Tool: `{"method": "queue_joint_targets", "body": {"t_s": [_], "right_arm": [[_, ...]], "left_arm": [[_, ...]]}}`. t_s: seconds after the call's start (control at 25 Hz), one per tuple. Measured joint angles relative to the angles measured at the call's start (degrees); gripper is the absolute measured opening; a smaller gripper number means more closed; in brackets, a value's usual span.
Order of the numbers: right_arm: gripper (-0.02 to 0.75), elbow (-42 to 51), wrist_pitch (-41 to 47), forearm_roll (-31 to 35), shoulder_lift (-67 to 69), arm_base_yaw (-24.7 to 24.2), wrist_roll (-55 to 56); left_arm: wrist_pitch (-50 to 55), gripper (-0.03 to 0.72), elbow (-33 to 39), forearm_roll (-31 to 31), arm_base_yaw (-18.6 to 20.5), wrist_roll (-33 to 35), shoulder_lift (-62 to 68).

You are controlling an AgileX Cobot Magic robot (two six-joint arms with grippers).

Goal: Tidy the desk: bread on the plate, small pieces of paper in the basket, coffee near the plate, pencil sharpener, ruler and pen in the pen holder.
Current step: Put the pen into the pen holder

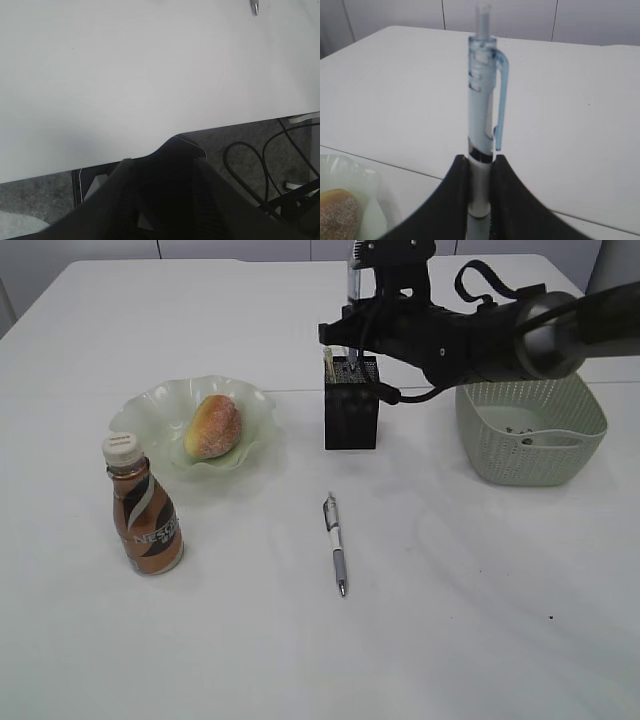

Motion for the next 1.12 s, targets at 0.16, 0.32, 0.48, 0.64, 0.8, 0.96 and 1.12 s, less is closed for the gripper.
{"method": "queue_joint_targets", "body": {"t_s": [0.16, 0.32, 0.48, 0.64, 0.8, 0.96, 1.12], "right_arm": [[0.091, -0.2, 1.6, 0.0, 0.2, -0.2, -0.3], [0.098, -0.2, 2.2, 0.0, 0.2, -0.3, -1.4], [0.142, -0.3, 2.7, 0.0, 0.6, -0.3, -1.9], [0.245, -0.3, 3.5, 0.0, 1.1, -0.3, -2.2], [0.284, -0.4, 4.5, 0.0, 1.6, -0.3, -2.2], [0.290, -1.8, 5.2, 0.0, 1.6, -0.3, -2.2], [0.291, -5.2, 10.3, 0.1, 1.6, -0.3, -2.3]], "left_arm": [[0.0, 0.272, 0.0, 0.0, 0.0, 0.0, 0.0], [0.0, 0.270, 0.0, 0.0, 0.0, 0.0, 0.0], [0.0, 0.267, 0.0, -0.1, 0.0, 0.0, 0.0], [0.0, 0.266, 0.0, -0.5, 0.0, 0.0, 0.0], [0.0, 0.266, 0.0, -0.6, 0.0, 0.0, 0.0], [0.0, 0.265, 0.0, -0.8, 0.0, 0.0, 0.0], [0.0, 0.263, 0.0, -0.8, 0.0, 0.0, 0.0]]}}
